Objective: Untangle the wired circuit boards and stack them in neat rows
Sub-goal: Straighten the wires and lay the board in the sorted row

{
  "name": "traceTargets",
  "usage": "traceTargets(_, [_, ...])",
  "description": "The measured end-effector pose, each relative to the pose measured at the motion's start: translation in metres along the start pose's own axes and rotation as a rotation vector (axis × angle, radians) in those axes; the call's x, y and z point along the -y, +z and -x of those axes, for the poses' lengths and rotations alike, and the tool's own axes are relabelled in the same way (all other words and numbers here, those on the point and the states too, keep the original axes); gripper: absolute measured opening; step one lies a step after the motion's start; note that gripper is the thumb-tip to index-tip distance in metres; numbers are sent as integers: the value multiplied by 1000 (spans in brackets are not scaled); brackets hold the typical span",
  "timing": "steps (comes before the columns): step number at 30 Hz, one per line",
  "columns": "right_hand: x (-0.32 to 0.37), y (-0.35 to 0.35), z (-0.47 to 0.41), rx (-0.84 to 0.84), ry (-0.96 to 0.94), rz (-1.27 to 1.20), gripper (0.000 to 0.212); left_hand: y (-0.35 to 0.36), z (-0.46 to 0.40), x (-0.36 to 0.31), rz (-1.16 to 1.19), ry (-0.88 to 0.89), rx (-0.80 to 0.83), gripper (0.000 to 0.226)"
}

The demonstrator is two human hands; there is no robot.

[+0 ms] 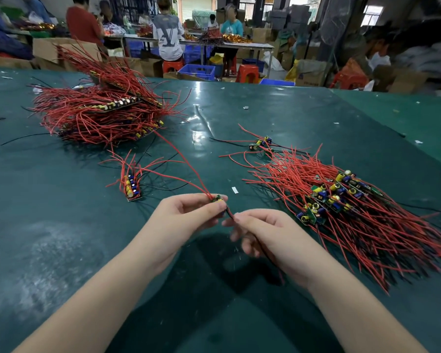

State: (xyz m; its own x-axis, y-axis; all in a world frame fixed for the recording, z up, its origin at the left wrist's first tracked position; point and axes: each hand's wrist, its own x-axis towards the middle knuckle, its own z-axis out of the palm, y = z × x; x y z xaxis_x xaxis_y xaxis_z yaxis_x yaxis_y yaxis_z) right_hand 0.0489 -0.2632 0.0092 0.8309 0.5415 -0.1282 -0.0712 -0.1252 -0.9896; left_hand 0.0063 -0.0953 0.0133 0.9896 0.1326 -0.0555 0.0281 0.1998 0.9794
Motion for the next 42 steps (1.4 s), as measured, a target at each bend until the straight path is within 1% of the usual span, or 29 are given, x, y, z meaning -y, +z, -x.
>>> traceTargets(3, [0, -3, 0, 37, 22, -28, 19, 2, 1, -1, 35, -19, 16, 37])
traceTargets(6, [-1, -2, 0, 25, -26, 21, 17, 1, 0, -1, 52, -44, -17, 36])
traceTargets(10, [-2, 2, -1, -107, -165, 147, 18, 2, -1, 0, 176, -88, -7, 20])
traceTargets(14, [-5, 4, -2, -217, -260, 135, 18, 2, -3, 2, 287, -83, -9, 18])
traceTargets(18, [-6, 8, -2, -297, -328, 89, 25, 6, -3, 5, 300, -38, -58, 24])
traceTargets(21, [-8, 12, -2, -320, -331, 76, 24, 8, -2, 6, 298, -29, -63, 29])
traceTargets(24, [-9, 14, -2, -299, -307, 121, 24, 7, -1, 4, 290, -21, -81, 29])
traceTargets(28, [-7, 12, -3, -290, -262, 203, 23, 6, -2, 5, 198, -3, -129, 33])
traceTargets(30, [-6, 11, -2, -300, -256, 150, 23, 5, -3, 6, 190, -20, -127, 31])
traceTargets(32, [-5, 11, -1, -317, -284, 82, 23, 6, -3, 7, 254, -61, -102, 25])
traceTargets(35, [-4, 14, 0, -358, -349, 44, 24, 6, -4, 8, 354, -107, -73, 17])
traceTargets(42, [-5, 18, 1, -402, -421, -61, 25, 12, -2, 8, 447, -144, -23, 22])
